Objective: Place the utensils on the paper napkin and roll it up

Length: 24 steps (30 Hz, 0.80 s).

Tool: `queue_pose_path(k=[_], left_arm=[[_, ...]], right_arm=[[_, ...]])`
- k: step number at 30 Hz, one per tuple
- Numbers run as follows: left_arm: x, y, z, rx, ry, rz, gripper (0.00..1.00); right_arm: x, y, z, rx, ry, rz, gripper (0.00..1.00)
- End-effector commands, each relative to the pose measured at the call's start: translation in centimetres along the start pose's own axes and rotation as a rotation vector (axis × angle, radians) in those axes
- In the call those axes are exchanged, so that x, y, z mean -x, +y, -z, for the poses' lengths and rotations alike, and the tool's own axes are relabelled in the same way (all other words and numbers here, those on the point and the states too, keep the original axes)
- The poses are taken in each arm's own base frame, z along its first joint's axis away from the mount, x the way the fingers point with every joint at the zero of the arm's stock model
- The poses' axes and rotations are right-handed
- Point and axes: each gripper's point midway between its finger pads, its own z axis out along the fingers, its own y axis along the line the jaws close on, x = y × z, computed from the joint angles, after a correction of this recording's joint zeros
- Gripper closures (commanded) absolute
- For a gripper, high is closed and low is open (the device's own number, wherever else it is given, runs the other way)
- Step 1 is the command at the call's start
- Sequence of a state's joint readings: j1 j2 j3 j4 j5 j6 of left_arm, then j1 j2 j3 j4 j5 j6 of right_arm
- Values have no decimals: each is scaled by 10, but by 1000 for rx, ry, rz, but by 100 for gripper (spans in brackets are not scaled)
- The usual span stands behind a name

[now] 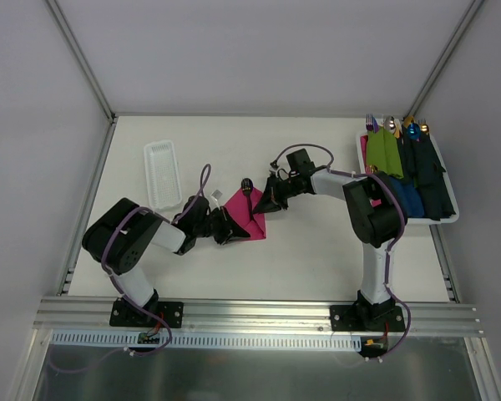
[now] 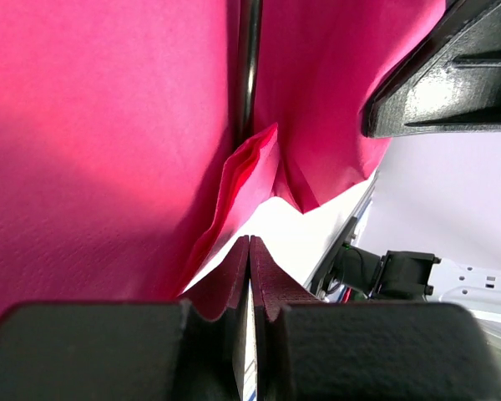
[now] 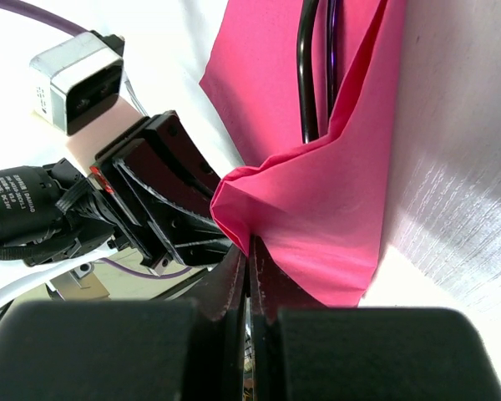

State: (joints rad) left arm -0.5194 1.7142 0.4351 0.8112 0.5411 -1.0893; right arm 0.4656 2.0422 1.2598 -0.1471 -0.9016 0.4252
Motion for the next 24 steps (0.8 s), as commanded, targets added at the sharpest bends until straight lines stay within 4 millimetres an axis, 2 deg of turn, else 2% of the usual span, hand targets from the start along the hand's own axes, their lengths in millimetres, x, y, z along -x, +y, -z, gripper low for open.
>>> queue_pose_path(k=[1, 10, 15, 24], left_arm=[[10, -7, 7, -16, -47, -38, 100], [12, -4, 9, 0, -66, -38, 100], [14, 4, 8, 38, -77, -26, 100], [17, 17, -5, 92, -50, 6, 100]], right_arm=[[4, 6, 1, 1, -3, 29, 100], [2, 5, 1, -2, 0, 30, 100], [2, 6, 1, 0, 0, 31, 100], [2, 13, 3, 17, 1, 18, 100]])
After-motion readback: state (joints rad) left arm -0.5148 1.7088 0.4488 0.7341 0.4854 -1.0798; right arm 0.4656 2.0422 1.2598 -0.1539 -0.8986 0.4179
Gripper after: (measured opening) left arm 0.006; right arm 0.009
